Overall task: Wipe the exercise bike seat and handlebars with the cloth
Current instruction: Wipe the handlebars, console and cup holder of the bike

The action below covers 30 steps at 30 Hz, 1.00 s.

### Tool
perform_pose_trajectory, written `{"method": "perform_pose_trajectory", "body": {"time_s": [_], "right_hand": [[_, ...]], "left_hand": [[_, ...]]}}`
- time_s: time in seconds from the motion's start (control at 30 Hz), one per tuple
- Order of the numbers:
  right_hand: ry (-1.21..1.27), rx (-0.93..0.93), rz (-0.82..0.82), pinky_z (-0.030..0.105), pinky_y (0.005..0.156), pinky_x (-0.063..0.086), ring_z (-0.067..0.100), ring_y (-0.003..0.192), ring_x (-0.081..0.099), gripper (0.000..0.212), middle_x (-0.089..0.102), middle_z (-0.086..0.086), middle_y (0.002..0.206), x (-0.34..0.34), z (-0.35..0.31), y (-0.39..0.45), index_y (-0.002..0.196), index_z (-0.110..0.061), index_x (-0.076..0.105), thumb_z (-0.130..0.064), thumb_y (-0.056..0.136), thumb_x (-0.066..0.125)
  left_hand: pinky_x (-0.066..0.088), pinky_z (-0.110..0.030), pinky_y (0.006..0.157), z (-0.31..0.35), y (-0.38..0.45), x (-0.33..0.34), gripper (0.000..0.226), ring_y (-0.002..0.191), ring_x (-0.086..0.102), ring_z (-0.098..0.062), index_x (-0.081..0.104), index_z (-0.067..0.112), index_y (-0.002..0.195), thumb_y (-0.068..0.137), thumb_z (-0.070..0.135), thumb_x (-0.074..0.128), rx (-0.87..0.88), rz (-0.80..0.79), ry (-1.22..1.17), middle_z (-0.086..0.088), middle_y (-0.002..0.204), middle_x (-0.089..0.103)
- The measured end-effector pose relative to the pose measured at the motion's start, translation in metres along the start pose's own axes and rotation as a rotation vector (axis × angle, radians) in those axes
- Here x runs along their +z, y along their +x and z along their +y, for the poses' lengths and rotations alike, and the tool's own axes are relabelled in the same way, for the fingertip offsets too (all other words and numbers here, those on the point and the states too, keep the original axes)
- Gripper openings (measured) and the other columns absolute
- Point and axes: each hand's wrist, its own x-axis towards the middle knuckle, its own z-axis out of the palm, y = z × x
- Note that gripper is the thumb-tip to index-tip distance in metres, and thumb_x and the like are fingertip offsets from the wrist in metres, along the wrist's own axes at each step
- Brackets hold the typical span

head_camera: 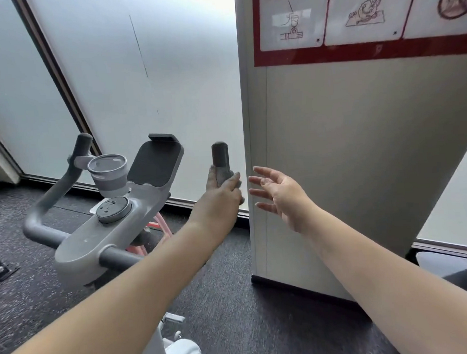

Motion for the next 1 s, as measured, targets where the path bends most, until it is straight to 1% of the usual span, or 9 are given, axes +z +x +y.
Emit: {"method": "perform_pose_trajectory", "body": {"time_s": [0.13,0.23,0.3,0.4,0.53,0.6,0.73,0.9,1.0], "right_hand": [[-0.032,0.012,-0.025,0.030,0.077,0.051,0.015,0.106,0.063,0.033,0.064,-0.005,0.123,0.000,0.004,-0.007,0.128,-0.027,0.053,-0.015,0.099,0.042],[-0.058,0.034,-0.058,0.031,0.081,0.053,0.014,0.105,0.063,0.035,0.062,-0.003,0.125,0.004,0.007,-0.010,0.128,-0.026,0.053,-0.012,0.098,0.044],[-0.060,0.034,-0.074,0.036,0.088,0.052,0.016,0.107,0.062,0.035,0.060,-0.002,0.127,0.010,0.008,-0.012,0.130,-0.026,0.051,-0.013,0.097,0.045],[-0.038,0.020,-0.092,0.038,0.091,0.052,0.018,0.105,0.060,0.039,0.056,-0.001,0.123,0.026,0.009,-0.012,0.135,-0.027,0.046,-0.017,0.098,0.046],[0.043,0.017,-0.095,0.024,0.065,0.054,0.012,0.087,0.057,0.041,0.055,-0.006,0.100,0.042,0.005,-0.012,0.138,-0.024,0.043,-0.017,0.098,0.046],[0.056,0.032,-0.079,0.023,0.061,0.055,0.015,0.091,0.060,0.040,0.056,-0.006,0.099,0.046,0.007,-0.013,0.138,-0.024,0.042,-0.016,0.098,0.046],[0.071,0.058,-0.034,0.045,0.091,0.054,0.026,0.105,0.064,0.043,0.060,0.000,0.101,0.059,0.017,-0.019,0.138,-0.022,0.042,-0.012,0.097,0.049],[0.085,0.037,0.026,0.046,0.094,0.053,0.021,0.091,0.064,0.053,0.058,0.000,0.097,0.073,0.024,-0.033,0.140,-0.023,0.040,-0.005,0.092,0.055],[0.080,0.035,0.071,0.043,0.092,0.054,0.022,0.091,0.065,0.054,0.059,0.001,0.099,0.077,0.026,-0.038,0.141,-0.021,0.040,-0.005,0.091,0.056]], "left_hand": [[0.016,-0.040,0.116,0.011,-0.044,-0.009,0.033,0.143,0.013,-0.035,0.055,0.011,0.125,0.097,0.013,0.038,-0.040,-0.153,-0.085,-0.002,0.154,0.028],[0.038,-0.015,0.093,0.002,-0.067,-0.031,0.025,0.114,0.050,-0.026,0.065,0.003,0.110,0.093,0.008,0.048,-0.026,-0.251,-0.446,-0.006,0.129,0.053],[0.032,-0.003,0.091,-0.012,-0.067,-0.043,0.031,0.115,0.050,-0.021,0.062,0.007,0.120,0.094,0.005,0.045,-0.052,-0.127,-0.559,-0.004,0.129,0.048],[0.020,-0.016,0.104,-0.023,-0.051,-0.037,0.043,0.134,0.035,-0.021,0.045,0.025,0.138,0.096,0.015,0.044,-0.173,0.151,-0.499,-0.006,0.151,0.030],[0.038,-0.041,0.100,-0.011,-0.047,0.002,0.048,0.129,0.042,-0.034,0.030,0.033,0.143,0.097,0.023,0.038,-0.113,-0.058,-0.367,-0.004,0.154,0.024],[0.041,-0.044,0.096,-0.018,-0.057,0.012,0.048,0.125,0.044,-0.036,0.030,0.036,0.143,0.097,0.025,0.036,-0.096,-0.100,-0.323,-0.004,0.154,0.021],[0.044,-0.034,0.097,-0.049,-0.089,0.009,0.047,0.119,0.053,-0.024,0.043,0.036,0.136,0.093,0.018,0.044,0.139,-0.067,-0.394,0.002,0.146,0.038],[0.037,-0.020,0.101,-0.100,-0.127,-0.001,0.056,0.116,0.051,-0.004,0.033,0.066,0.123,0.083,0.027,0.036,0.340,-0.199,-0.444,0.011,0.129,0.052],[0.029,-0.002,0.093,-0.119,-0.135,-0.004,0.049,0.110,0.047,0.002,0.059,0.039,0.120,0.081,0.013,0.047,0.390,-0.191,-0.471,0.006,0.123,0.058]]}}
